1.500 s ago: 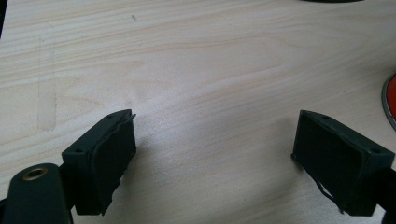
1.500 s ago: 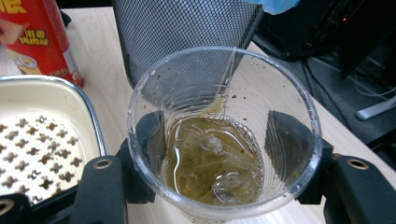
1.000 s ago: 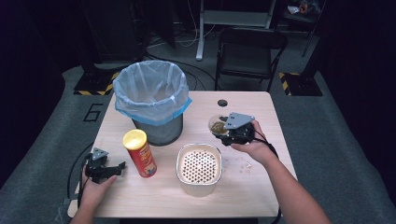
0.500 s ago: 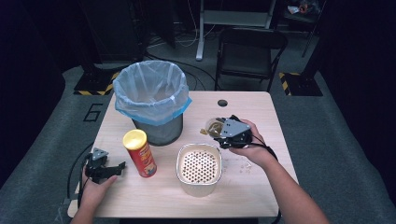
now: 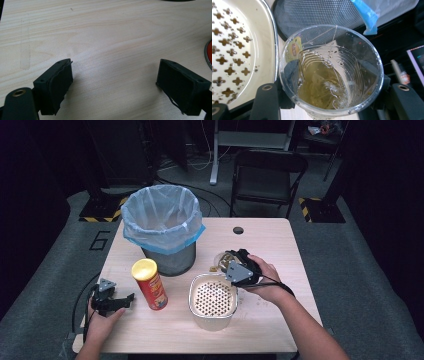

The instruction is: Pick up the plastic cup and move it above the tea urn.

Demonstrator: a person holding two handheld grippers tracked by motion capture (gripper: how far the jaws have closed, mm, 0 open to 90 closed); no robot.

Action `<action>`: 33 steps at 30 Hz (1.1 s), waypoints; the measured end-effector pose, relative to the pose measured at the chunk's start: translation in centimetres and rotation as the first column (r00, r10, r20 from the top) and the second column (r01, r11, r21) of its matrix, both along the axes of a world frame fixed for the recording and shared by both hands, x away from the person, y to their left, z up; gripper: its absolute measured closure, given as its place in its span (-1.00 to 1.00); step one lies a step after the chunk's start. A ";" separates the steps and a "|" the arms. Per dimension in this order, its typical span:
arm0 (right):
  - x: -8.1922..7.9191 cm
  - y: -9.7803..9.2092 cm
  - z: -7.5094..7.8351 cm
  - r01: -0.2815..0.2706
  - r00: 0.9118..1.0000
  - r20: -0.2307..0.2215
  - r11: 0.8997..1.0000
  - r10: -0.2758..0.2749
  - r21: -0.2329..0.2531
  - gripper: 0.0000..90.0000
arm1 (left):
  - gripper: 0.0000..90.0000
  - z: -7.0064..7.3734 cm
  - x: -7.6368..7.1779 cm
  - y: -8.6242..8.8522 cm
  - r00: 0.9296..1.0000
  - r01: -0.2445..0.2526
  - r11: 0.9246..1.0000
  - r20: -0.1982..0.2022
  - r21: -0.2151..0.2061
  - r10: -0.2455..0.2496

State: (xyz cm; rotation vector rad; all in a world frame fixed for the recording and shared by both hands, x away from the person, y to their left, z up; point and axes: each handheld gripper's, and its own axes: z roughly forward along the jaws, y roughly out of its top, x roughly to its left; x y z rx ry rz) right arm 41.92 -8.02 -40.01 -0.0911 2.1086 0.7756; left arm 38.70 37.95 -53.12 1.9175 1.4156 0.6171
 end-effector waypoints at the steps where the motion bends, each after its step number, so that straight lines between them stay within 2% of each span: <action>1: -0.2 0.2 0.0 -0.003 1.000 0.026 1.000 0.004 -0.031 -0.15 | -0.71 0.0 0.0 0.0 1.000 0.000 1.000 0.000 0.000 0.000; 3: -0.7 0.6 -0.1 -0.007 0.997 0.070 0.998 0.011 -0.063 -0.15 | -0.71 0.0 0.0 0.0 1.000 -0.001 1.000 0.000 -0.001 0.001; 7: -1.2 1.0 -0.1 -0.023 0.994 0.102 0.996 0.033 -0.092 -0.15 | -0.71 0.0 0.0 0.0 1.000 -0.001 1.000 0.000 -0.002 0.001; 8: -1.6 1.3 -0.2 -0.029 0.990 0.136 0.992 0.045 -0.122 -0.14 | -0.71 0.0 0.0 0.0 1.000 -0.001 1.000 0.001 -0.002 0.001; 9: -1.6 1.3 -0.2 -0.029 0.990 0.136 0.992 0.045 -0.122 -0.14 | -0.71 0.0 0.0 0.0 1.000 -0.001 1.000 0.001 -0.001 0.001; 10: -2.0 1.6 -0.4 -0.027 0.981 0.186 0.987 0.057 -0.161 -0.14 | -0.71 0.0 0.0 0.0 1.000 0.001 1.000 -0.002 0.000 -0.001; 11: -2.2 1.7 -0.5 -0.025 0.976 0.209 0.983 0.063 -0.180 -0.14 | -0.71 0.0 0.0 0.0 1.000 0.000 1.000 0.000 0.000 0.000; 13: -2.6 2.0 -0.8 -0.017 0.960 0.268 0.973 0.080 -0.232 -0.14 | -0.71 0.0 0.0 0.0 1.000 0.000 1.000 0.000 -0.001 0.000; 14: -2.6 2.0 -0.8 -0.017 0.960 0.268 0.973 0.080 -0.232 -0.14 | -0.71 0.0 0.0 0.0 1.000 0.000 1.000 0.000 -0.001 0.000; 15: -2.8 2.2 -0.9 -0.011 0.951 0.294 0.965 0.090 -0.261 -0.14 | -0.71 0.0 0.0 0.0 1.000 -0.001 1.000 0.001 -0.002 0.001; 16: -3.3 2.5 -1.3 0.008 0.929 0.351 0.946 0.113 -0.324 -0.14 | -0.71 0.0 0.0 0.0 1.000 0.000 1.000 -0.001 -0.002 0.000; 17: -3.3 2.5 -1.3 0.008 0.929 0.351 0.946 0.113 -0.324 -0.14 | -0.71 0.0 0.0 0.0 1.000 0.000 1.000 -0.001 -0.002 0.000; 18: -3.5 2.7 -1.5 0.020 0.921 0.371 0.938 0.117 -0.346 -0.14 | -0.71 0.0 0.0 0.0 1.000 0.000 1.000 -0.001 -0.002 0.000; 19: -3.8 2.9 -1.7 0.030 0.912 0.390 0.929 0.125 -0.368 -0.14 | -0.71 0.0 0.0 0.0 1.000 -0.001 1.000 -0.001 -0.002 0.001; 20: -4.1 3.0 -1.9 0.047 0.897 0.420 0.916 0.137 -0.397 -0.13 | -0.71 0.0 0.0 0.0 1.000 -0.001 1.000 -0.001 -0.002 0.001; 21: -4.3 3.3 -2.0 0.058 0.874 0.458 0.899 0.164 -0.434 -0.13 | -0.71 0.0 0.0 0.0 1.000 -0.001 1.000 -0.001 -0.003 0.001; 22: -4.8 3.5 -2.3 0.077 0.841 0.499 0.867 0.209 -0.492 -0.13 | -0.71 0.0 0.0 0.0 1.000 -0.001 1.000 -0.001 -0.003 0.001; 23: -4.8 3.5 -2.3 0.077 0.841 0.499 0.867 0.209 -0.492 -0.13 | -0.71 0.0 0.0 0.0 1.000 -0.001 1.000 -0.001 -0.003 0.001; 24: -5.0 3.8 -2.4 0.087 0.814 0.520 0.832 0.258 -0.548 -0.13 | -0.71 0.0 0.0 0.0 1.000 -0.001 1.000 -0.001 -0.003 0.001; 26: -5.4 3.9 -2.7 0.117 0.792 0.549 0.818 0.265 -0.564 -0.13 | -0.71 0.0 0.0 0.0 1.000 -0.002 1.000 0.000 -0.004 0.002; 27: -5.4 3.9 -2.7 0.117 0.792 0.549 0.818 0.265 -0.564 -0.13 | -0.71 0.0 0.0 0.0 1.000 -0.002 1.000 0.000 -0.004 0.002; 28: -5.7 4.1 -2.7 0.130 0.764 0.564 0.781 0.314 -0.611 -0.13 | -0.71 0.0 0.0 0.0 1.000 -0.002 1.000 0.000 -0.004 0.002; 29: -5.7 4.1 -2.7 0.130 0.764 0.564 0.781 0.314 -0.611 -0.13 | -0.71 0.0 0.0 0.0 1.000 -0.002 1.000 0.000 -0.004 0.002; 30: -6.1 4.2 -2.6 0.145 0.758 0.561 0.752 0.334 -0.644 -0.13 | -0.71 0.0 0.0 0.0 1.000 -0.001 1.000 0.000 -0.004 0.001; 31: -6.1 4.2 -2.6 0.145 0.758 0.561 0.752 0.334 -0.644 -0.13 | -0.71 0.0 0.0 0.0 1.000 -0.001 1.000 0.000 -0.004 0.001; 32: -6.1 4.3 -2.6 0.143 0.749 0.550 0.720 0.370 -0.679 -0.13 | -0.71 0.0 0.0 0.0 1.000 -0.002 1.000 0.000 -0.004 0.002; 33: -6.1 4.3 -2.6 0.143 0.749 0.550 0.720 0.370 -0.679 -0.13 | -0.71 0.0 0.0 0.0 1.000 -0.002 1.000 0.000 -0.004 0.002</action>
